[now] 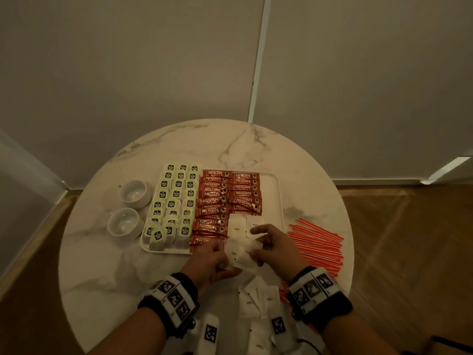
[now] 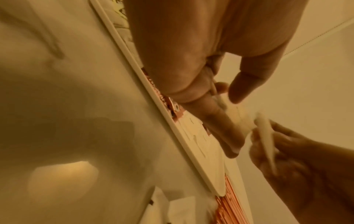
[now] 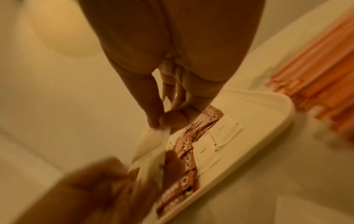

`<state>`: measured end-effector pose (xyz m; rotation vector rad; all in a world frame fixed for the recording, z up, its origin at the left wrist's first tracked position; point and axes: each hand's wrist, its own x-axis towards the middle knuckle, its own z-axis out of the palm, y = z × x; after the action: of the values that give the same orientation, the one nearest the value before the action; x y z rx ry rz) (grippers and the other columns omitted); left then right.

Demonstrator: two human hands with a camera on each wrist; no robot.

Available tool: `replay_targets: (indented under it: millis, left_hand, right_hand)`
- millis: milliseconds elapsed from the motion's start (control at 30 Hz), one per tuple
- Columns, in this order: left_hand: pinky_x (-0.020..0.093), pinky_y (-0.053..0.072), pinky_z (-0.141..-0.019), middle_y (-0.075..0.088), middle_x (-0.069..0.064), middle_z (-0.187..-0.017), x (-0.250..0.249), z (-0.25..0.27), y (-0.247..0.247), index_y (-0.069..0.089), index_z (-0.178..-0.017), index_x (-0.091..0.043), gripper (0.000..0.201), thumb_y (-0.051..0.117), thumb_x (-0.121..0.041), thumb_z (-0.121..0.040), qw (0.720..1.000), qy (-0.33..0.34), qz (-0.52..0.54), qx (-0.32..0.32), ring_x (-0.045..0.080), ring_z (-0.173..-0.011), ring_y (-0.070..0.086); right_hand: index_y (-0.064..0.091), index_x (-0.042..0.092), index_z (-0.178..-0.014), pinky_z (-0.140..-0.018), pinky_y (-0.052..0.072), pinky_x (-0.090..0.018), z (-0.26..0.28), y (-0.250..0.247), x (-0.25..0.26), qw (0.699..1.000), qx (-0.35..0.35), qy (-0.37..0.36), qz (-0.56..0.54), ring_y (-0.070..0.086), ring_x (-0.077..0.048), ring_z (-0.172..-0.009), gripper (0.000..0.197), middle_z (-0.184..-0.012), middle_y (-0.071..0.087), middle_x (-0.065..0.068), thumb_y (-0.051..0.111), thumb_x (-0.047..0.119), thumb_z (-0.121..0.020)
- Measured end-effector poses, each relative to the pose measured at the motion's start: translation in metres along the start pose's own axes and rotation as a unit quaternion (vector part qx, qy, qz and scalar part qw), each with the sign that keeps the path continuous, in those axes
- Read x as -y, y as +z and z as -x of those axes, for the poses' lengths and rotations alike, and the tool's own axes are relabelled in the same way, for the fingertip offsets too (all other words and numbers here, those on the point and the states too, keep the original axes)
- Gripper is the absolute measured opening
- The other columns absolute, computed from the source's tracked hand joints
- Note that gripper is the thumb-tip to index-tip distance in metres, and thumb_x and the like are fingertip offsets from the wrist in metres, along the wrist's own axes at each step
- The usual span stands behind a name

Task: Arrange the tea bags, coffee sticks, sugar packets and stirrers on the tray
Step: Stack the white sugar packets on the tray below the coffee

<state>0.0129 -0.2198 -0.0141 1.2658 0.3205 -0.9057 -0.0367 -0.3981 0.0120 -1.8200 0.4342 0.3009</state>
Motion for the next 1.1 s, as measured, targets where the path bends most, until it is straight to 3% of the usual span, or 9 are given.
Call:
replay_targets:
  millis: [67,167,467,533,633,767,967,1033,1100]
  left_hand:
    - [0.038,0.059,-0.07,0.061,0.024,-0.113,0.001,-0.001,0.003,0.048,-0.091,-0.004,0.021,0.059,0.011,-0.082,1.0,0.016,-0.011,-0.01,0.037,-0.096,0.067]
    - [0.034,0.06,-0.068,0.065,0.022,-0.107,0.002,-0.003,0.007,0.047,-0.109,0.002,0.033,0.064,0.008,-0.082,0.997,0.05,-0.015,-0.065,0.032,-0.092,0.068]
    - [0.037,0.06,-0.069,0.069,0.009,-0.102,-0.001,-0.018,0.004,0.054,-0.106,-0.014,0.026,0.061,0.004,-0.087,0.99,0.078,0.002,-0.12,0.026,-0.087,0.071]
    - [0.037,0.059,-0.067,0.069,0.006,-0.101,0.0,-0.019,-0.001,0.057,-0.105,-0.016,0.02,0.06,-0.004,-0.09,0.986,0.086,-0.054,-0.135,0.023,-0.086,0.07]
    - [0.024,0.046,-0.055,0.068,0.004,-0.094,0.003,-0.022,-0.006,0.064,-0.098,-0.014,0.008,0.059,-0.012,-0.091,0.972,0.108,-0.137,-0.159,0.017,-0.078,0.063]
    - [0.025,0.041,-0.057,0.066,0.002,-0.086,0.007,-0.03,-0.009,0.069,-0.089,-0.013,0.011,0.059,-0.011,-0.091,0.967,0.11,-0.16,-0.167,0.017,-0.075,0.057]
    - [0.023,0.046,-0.051,0.067,0.0,-0.08,0.004,-0.029,-0.005,0.071,-0.085,-0.014,0.011,0.062,-0.01,-0.09,0.96,0.117,-0.21,-0.144,0.013,-0.065,0.058]
    - [0.023,0.05,-0.058,0.069,-0.002,-0.082,0.004,-0.031,-0.004,0.07,-0.086,-0.017,0.011,0.064,-0.009,-0.089,0.954,0.122,-0.235,-0.138,0.013,-0.07,0.062]
    - [0.028,0.055,-0.075,0.071,-0.004,-0.09,0.003,-0.034,-0.001,0.068,-0.089,-0.023,0.014,0.066,-0.009,-0.087,0.948,0.127,-0.259,-0.133,0.014,-0.085,0.066]
  right_hand:
    - [0.055,0.03,-0.11,-0.066,0.055,-0.019,-0.005,0.005,0.001,0.998,-0.02,-0.018,0.051,0.067,-0.011,-0.074,0.041,-0.091,0.068,0.0,0.073,0.009,-0.08]
    - [0.052,0.033,-0.109,-0.065,0.054,-0.019,-0.01,0.01,-0.002,0.997,-0.05,-0.024,0.053,0.065,-0.012,-0.076,0.041,-0.088,0.066,0.001,0.074,0.014,-0.08]
    - [0.054,0.011,-0.097,-0.049,0.045,-0.014,-0.026,-0.007,-0.024,0.99,-0.097,0.064,-0.076,0.063,-0.009,-0.061,0.027,-0.084,0.069,-0.009,0.07,-0.001,-0.08]
    - [0.054,0.014,-0.098,-0.055,0.048,-0.018,-0.037,-0.014,-0.031,0.99,-0.114,0.083,-0.014,0.063,-0.013,-0.069,0.027,-0.085,0.068,-0.007,0.071,0.003,-0.081]
    - [0.053,0.018,-0.102,-0.071,0.054,-0.028,-0.054,-0.016,-0.037,0.987,-0.096,0.094,0.086,0.065,-0.015,-0.078,0.028,-0.084,0.068,-0.003,0.071,0.01,-0.082]
    - [0.05,0.02,-0.103,-0.072,0.052,-0.026,-0.07,-0.015,-0.041,0.982,-0.09,0.093,0.135,0.063,-0.012,-0.079,0.03,-0.087,0.065,0.0,0.071,0.015,-0.083]
    - [0.051,0.017,-0.1,-0.079,0.053,-0.029,-0.083,-0.014,-0.043,0.979,-0.111,0.089,0.143,0.062,-0.014,-0.08,0.028,-0.086,0.065,-0.001,0.072,0.014,-0.081]
    - [0.051,0.017,-0.101,-0.076,0.052,-0.027,-0.084,-0.014,-0.044,0.978,-0.115,0.085,0.153,0.061,-0.014,-0.08,0.028,-0.087,0.064,0.0,0.071,0.013,-0.082]
    - [0.05,0.016,-0.101,-0.07,0.048,-0.021,-0.085,-0.013,-0.046,0.975,-0.12,0.079,0.173,0.058,-0.012,-0.078,0.028,-0.089,0.062,0.0,0.069,0.011,-0.082]
